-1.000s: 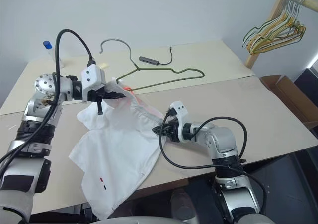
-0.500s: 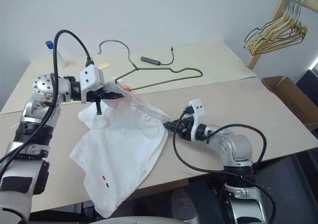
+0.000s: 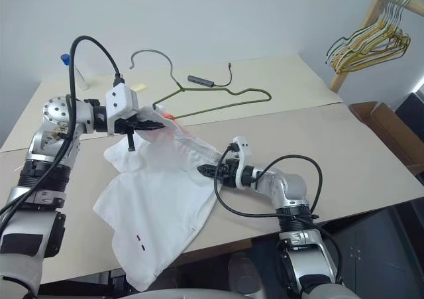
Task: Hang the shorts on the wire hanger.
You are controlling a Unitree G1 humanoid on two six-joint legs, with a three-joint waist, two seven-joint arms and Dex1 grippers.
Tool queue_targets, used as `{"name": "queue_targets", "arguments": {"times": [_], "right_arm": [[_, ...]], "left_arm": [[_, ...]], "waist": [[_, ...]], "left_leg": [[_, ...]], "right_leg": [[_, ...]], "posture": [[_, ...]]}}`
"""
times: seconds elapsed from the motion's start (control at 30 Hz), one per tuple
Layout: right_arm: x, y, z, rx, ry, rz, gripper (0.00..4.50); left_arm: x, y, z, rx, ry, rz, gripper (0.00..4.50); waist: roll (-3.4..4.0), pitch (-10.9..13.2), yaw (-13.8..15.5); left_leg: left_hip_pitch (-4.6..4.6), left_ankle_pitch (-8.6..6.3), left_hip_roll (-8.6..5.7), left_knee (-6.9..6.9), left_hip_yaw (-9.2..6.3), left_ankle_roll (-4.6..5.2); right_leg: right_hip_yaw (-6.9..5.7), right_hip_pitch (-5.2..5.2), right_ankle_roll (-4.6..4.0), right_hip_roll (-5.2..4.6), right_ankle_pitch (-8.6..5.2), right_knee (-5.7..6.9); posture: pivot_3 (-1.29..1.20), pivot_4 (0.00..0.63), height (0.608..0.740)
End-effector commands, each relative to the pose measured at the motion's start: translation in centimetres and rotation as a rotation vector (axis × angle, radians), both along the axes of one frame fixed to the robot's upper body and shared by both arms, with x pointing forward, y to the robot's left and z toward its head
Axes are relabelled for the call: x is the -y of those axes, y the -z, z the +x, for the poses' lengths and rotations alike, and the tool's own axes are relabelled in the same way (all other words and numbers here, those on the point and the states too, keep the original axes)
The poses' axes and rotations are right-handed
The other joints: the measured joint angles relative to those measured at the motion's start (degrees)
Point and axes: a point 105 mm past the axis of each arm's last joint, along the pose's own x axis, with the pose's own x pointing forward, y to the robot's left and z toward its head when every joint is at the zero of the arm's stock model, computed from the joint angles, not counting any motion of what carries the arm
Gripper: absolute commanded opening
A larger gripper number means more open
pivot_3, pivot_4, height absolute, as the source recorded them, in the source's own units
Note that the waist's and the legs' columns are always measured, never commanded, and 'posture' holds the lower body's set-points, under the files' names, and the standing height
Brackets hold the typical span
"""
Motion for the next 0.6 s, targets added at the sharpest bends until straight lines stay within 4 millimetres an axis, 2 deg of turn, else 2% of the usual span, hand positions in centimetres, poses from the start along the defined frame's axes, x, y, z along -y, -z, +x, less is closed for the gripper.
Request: {"name": "queue_targets", "arguments": {"times": [0.03, 0.27, 0.47, 0.6], "right_arm": [[0.5, -1.9, 0.9, 0.093, 0.038, 0.026, 2.19], [4.7, -3.1, 2.1, 0.193, 0.209, -0.026, 0.01], [9.6, -4.0, 3.4, 0.337, 0.371, -0.237, 0.01], [11.4, -5.6, 3.8, 0.387, 0.417, -0.263, 0.01]], "left_arm": [[-0.3, -2.2, 0.1, 0.072, -0.003, -0.02, 0.0], [-1.1, -1.7, -0.3, 0.052, -0.02, -0.023, 0.0], [-3.6, -0.1, -1.5, -0.028, -0.037, 0.033, 0.0], [-4.8, 1.2, -1.8, -0.053, -0.071, 0.098, 0.0]], "waist": [[0.0, 0.0, 0.02], [0.0, 0.0, 0.08], [0.0, 0.0, -0.56], [0.01, 0.0, -0.97]], "left_leg": [[0.0, 0.0, 0.0, 0.0, 0.0, 0.0], [-0.02, 0.0, -0.04, 0.0, -0.01, 0.0], [-0.01, -0.01, 0.01, -0.02, 0.02, 0.0], [0.01, 0.0, 0.07, -0.02, 0.02, 0.0]], "right_leg": [[0.0, 0.0, 0.0, 0.0, 0.0, 0.0], [0.0, 0.0, 0.0, -0.05, 0.0, -0.01], [0.01, -0.03, 0.0, -0.01, 0.0, 0.0], [0.01, 0.0, 0.0, 0.04, 0.0, 0.0]], "posture": [[-0.12, 0.0, 0.74], [-0.13, 0.0, 0.74], [-0.18, 0.0, 0.74], [-0.19, 0.0, 0.74]]}}
